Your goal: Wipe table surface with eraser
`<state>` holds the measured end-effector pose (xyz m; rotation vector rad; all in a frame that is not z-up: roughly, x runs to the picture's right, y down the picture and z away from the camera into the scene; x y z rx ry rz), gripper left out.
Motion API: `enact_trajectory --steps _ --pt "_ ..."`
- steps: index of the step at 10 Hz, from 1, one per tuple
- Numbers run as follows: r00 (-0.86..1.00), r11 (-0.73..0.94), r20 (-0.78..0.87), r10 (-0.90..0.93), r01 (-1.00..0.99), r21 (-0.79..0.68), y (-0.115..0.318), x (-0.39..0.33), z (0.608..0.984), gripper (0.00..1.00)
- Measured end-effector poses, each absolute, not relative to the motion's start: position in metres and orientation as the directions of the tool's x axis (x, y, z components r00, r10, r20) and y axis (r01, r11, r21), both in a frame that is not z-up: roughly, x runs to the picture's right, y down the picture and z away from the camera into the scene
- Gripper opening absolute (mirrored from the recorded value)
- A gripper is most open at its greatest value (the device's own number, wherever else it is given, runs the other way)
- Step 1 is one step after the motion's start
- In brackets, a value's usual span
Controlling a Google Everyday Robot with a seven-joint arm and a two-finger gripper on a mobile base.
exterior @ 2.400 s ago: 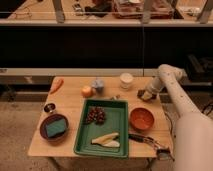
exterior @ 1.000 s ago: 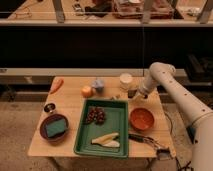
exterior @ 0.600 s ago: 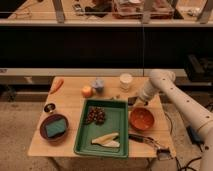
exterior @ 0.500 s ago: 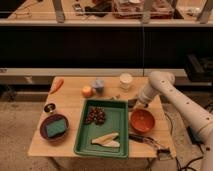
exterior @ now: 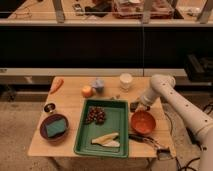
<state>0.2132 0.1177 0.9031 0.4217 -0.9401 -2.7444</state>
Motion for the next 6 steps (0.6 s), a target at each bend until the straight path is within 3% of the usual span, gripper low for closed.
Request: enact_trajectory --steps 6 --pt "-0.935 -0.748 -0.169 -0.312 0.132 0.651 0.121 0.226 0.921 0.00"
